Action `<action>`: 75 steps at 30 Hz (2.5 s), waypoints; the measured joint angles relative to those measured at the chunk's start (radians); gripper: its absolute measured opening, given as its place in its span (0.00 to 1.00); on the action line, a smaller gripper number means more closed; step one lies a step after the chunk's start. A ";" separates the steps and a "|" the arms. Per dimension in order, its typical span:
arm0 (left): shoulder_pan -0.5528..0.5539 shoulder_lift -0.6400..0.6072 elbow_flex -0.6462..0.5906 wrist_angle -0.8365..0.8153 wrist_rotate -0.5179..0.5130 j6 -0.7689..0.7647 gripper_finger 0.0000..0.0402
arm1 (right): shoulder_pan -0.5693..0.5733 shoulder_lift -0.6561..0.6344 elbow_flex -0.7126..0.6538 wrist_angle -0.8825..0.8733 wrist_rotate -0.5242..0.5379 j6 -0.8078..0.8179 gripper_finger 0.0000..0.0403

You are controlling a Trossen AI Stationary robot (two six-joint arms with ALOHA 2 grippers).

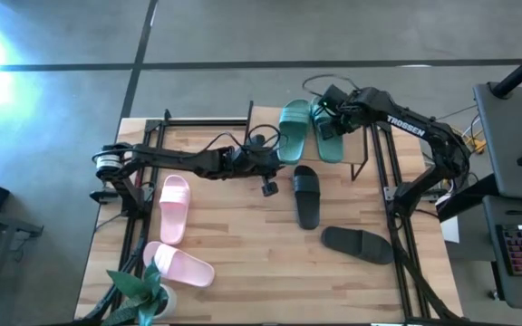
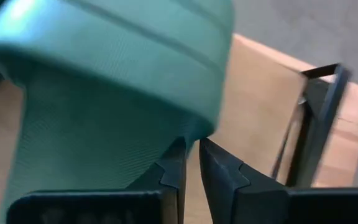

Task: Pick and place slides into the shelf
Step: Adjust the green slides on the shelf

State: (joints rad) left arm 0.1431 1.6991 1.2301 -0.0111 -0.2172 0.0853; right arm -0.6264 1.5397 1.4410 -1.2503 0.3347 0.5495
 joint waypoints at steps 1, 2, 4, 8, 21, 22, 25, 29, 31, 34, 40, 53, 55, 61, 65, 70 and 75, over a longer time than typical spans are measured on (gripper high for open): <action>0.004 0.005 0.000 0.019 0.001 0.000 0.08 | 0.004 0.000 -0.011 0.012 -0.002 0.000 0.10; 0.008 0.006 0.000 0.031 0.001 0.000 0.08 | 0.011 0.000 -0.020 0.027 -0.002 0.000 0.10; 0.013 0.008 0.000 0.024 0.004 0.000 0.08 | 0.019 -0.002 -0.036 0.059 -0.014 0.000 0.11; 0.014 0.029 0.000 0.006 0.034 0.000 0.08 | 0.030 -0.003 -0.044 0.081 -0.031 0.000 0.11; -0.020 -0.124 0.000 -0.181 -0.068 0.002 0.08 | 0.032 -0.136 -0.011 0.052 -0.117 0.030 0.11; -0.020 -0.151 0.000 -0.220 -0.136 0.003 0.08 | 0.030 -0.153 -0.011 0.011 -0.054 0.048 0.11; -0.014 -0.250 0.000 -0.322 -0.310 0.002 0.08 | 0.001 -0.198 -0.012 -0.059 0.025 0.078 0.11; 0.063 -0.353 -0.014 -0.344 -0.365 0.003 0.08 | -0.072 -0.223 -0.034 -0.039 -0.048 0.055 0.11; 0.140 -0.376 -0.029 -0.341 -0.359 -0.012 0.08 | -0.096 -0.215 -0.049 -0.024 -0.054 0.054 0.11; 0.275 -0.392 -0.054 -0.344 -0.246 -0.080 0.08 | -0.118 -0.174 -0.067 0.000 -0.058 0.038 0.11; 0.432 -0.352 -0.104 -0.346 -0.046 -0.134 0.08 | -0.118 -0.052 -0.071 0.041 -0.059 -0.017 0.11; 0.431 -0.185 -0.174 -0.358 0.210 -0.236 0.08 | -0.109 0.062 -0.054 0.169 -0.136 -0.079 0.11; 0.419 -0.192 -0.178 -0.362 0.233 -0.238 0.08 | -0.107 0.065 -0.046 0.174 -0.154 -0.080 0.11; 0.378 -0.258 -0.201 -0.392 0.267 -0.288 0.08 | -0.105 0.066 -0.042 0.237 -0.227 -0.114 0.11; 0.375 -0.317 -0.214 -0.467 0.207 -0.289 0.08 | -0.105 0.066 -0.042 0.239 -0.228 -0.116 0.11; 0.381 -0.414 -0.221 -0.552 0.048 -0.282 0.08 | -0.107 0.041 -0.042 0.194 -0.175 -0.118 0.11; 0.378 -0.506 -0.223 -0.557 0.106 -0.298 0.08 | -0.099 -0.011 -0.042 0.126 -0.181 -0.130 0.11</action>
State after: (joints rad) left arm 0.5208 1.1935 1.0073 -0.5677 -0.1111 -0.2125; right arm -0.7258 1.5288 1.3994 -1.1246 0.1536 0.4191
